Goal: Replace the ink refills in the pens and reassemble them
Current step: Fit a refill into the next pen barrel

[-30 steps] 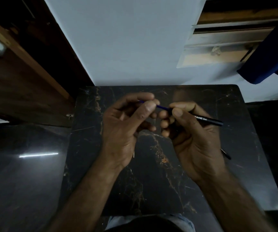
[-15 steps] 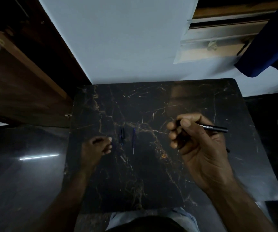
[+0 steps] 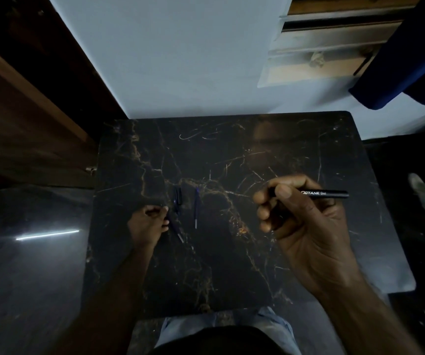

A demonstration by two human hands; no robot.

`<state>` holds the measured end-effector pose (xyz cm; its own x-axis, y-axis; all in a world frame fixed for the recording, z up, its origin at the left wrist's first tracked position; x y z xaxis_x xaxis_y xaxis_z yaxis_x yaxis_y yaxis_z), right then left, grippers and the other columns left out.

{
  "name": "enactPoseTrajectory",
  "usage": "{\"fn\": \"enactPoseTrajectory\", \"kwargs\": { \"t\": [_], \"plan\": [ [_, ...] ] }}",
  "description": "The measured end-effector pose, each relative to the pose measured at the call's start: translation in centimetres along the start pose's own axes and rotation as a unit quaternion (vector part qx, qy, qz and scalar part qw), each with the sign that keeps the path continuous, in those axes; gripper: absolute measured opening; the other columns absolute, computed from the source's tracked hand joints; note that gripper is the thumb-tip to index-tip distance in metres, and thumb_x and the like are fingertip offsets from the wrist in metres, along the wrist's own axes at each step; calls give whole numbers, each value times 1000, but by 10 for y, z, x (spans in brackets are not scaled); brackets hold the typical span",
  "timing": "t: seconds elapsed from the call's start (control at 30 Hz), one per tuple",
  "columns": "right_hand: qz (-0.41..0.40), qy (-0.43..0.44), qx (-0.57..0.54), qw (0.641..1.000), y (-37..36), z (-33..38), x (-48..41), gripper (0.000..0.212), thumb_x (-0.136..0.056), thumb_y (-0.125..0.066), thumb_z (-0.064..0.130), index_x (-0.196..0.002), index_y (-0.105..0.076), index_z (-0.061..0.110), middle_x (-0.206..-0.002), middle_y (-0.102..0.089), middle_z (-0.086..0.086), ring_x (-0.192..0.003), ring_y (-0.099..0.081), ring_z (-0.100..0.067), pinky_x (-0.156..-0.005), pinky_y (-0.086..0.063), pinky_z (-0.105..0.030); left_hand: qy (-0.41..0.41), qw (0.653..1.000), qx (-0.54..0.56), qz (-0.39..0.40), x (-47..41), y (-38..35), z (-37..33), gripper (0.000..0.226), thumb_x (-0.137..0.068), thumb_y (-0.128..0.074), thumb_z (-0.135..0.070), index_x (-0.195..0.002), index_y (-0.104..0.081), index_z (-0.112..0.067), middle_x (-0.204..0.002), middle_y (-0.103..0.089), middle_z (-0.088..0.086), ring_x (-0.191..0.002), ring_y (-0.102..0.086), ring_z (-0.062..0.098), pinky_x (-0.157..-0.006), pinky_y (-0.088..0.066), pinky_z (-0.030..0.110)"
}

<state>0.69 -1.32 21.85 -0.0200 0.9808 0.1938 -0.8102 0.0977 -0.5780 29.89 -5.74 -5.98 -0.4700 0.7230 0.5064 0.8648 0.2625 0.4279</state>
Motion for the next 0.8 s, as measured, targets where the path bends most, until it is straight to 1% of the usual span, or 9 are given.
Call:
{"fn": "enactPoseTrajectory", "kwargs": {
  "t": [0.1,0.2,0.27,0.33,0.4,0.5,0.6,0.67,0.8],
  "plan": [
    [1,2,3,1000,3,0,-2,10,-83,-68,12,-87,-73,6,-83,-73,-18,-66,-68,-21,-54,-54,-28,-1,1000,10,0,2,1,-3,15,-99,-77,-21,-102,-73,-7,-82,-77,7,-57,-74,7,-48,-62,21],
    [8,7,6,1000,6,2,-4,9,-85,-67,12,-89,-74,7,-84,-74,-17,-66,-68,-21,-54,-54,-28,31,997,64,-8,5,4,-5,15,-104,-70,-22,-108,-68,-8,-87,-75,10,-64,-73,14,-48,-61,23],
    [16,10,4,1000,8,4,-4,8,-88,-69,13,-90,-74,8,-85,-74,-17,-65,-68,-20,-54,-55,-27,30,998,57,-17,9,4,-8,15,-106,-68,-20,-111,-70,-7,-87,-75,8,-65,-73,15,-47,-60,23],
    [21,9,5,1000,13,5,-3,9,-91,-71,16,-91,-74,8,-85,-75,-16,-64,-68,-19,-53,-54,-27,-25,1000,-6,-1,17,-5,-17,10,-104,-70,-20,-104,-74,-12,-82,-77,2,-56,-73,7,-45,-58,20],
    [19,3,10,1000,17,6,-3,11,-91,-73,20,-91,-75,10,-83,-75,-13,-62,-68,-17,-51,-54,-26,-106,989,-91,51,31,-25,-33,12,-101,-74,-23,-89,-75,-26,-75,-78,-3,-55,-74,3,-46,-58,21],
    [11,-5,16,1000,20,9,-1,12,-88,-76,24,-88,-78,12,-74,-72,-8,-58,-66,-15,-49,-52,-25,-196,941,-261,90,45,-57,-60,14,-97,-76,-35,-86,-74,-26,-74,-76,-8,-65,-74,8,-63,-63,29],
    [15,1,21,1000,25,16,2,19,-82,-84,29,-87,-78,12,-67,-68,-5,-55,-64,-13,-47,-51,-25,-212,889,-400,67,43,-73,-77,21,-98,-73,-41,-93,-77,-21,-81,-76,-4,-77,-74,13,-77,-64,34],
    [15,12,22,1000,31,21,5,17,-82,-84,25,-87,-77,11,-66,-66,-5,-54,-62,-14,-47,-50,-25,-194,873,-442,69,41,-78,-78,20,-98,-73,-41,-95,-76,-22,-85,-76,-2,-82,-74,16,-80,-64,37],
    [8,19,13,1000,46,30,12,22,-81,-85,27,-88,-75,8,-64,-65,-6,-54,-61,-15,-47,-49,-26,-189,857,-477,47,39,-77,-72,23,-96,-75,-43,-91,-75,-21,-82,-75,-2,-77,-72,16,-68,-56,30]
  ]
}}
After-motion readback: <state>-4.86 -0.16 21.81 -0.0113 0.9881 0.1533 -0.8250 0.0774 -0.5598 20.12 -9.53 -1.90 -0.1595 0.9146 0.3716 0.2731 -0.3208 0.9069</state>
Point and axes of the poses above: each hand's wrist, its own x-axis away from the middle knuckle, its own y-axis out of the back of the hand, z = x × y, the point moved 3 cm from there along -x, towards the middle knuckle
